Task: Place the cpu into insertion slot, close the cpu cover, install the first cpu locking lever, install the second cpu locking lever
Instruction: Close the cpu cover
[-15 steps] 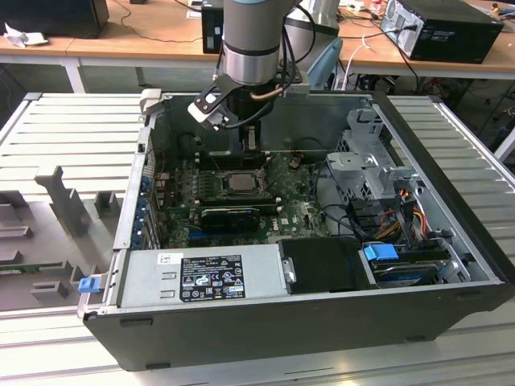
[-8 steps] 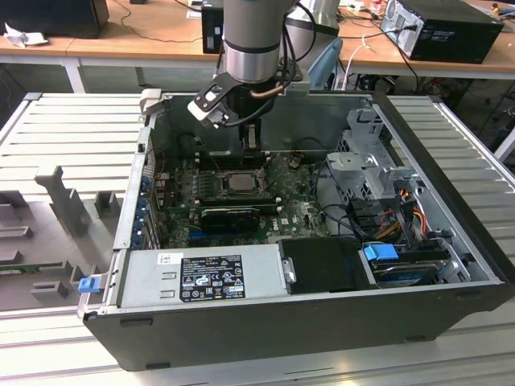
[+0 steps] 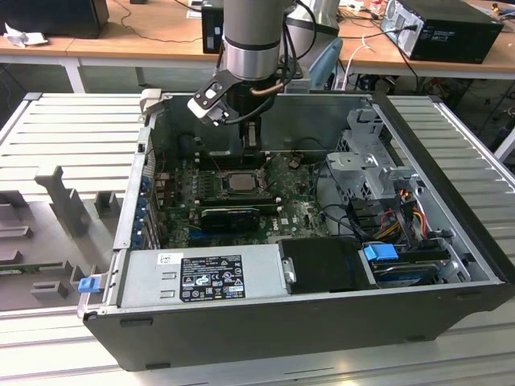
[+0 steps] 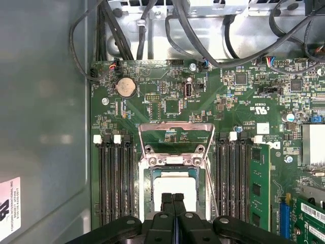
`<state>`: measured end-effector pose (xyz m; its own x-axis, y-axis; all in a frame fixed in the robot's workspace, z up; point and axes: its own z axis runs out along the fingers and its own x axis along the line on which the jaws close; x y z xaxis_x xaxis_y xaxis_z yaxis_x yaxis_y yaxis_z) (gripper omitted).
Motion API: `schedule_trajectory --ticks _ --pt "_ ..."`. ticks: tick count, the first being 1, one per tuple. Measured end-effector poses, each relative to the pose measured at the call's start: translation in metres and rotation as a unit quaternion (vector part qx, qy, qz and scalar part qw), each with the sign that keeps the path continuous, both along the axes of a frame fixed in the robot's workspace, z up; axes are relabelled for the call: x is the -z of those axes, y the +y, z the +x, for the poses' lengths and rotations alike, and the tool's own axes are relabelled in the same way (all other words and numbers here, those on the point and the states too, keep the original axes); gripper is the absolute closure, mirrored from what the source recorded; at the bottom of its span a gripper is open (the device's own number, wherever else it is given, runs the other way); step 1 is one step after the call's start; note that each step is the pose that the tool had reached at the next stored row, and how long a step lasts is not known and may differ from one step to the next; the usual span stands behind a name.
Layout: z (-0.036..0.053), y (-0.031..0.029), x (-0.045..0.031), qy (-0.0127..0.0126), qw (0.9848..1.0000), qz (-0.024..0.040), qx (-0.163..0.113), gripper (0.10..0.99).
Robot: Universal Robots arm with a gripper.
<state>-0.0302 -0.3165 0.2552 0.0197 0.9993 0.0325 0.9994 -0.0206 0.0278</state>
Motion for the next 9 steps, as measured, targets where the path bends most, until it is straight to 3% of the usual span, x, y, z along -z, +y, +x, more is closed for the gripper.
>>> schedule_trajectory --ticks 6,9 --pt "0.0002 0.0001 -0.014 0.0 1.0 0.0 0.0 0.98" --pt "0.0018 0.0002 -0.015 -0.0001 1.0 0.0001 0.0 0.98"
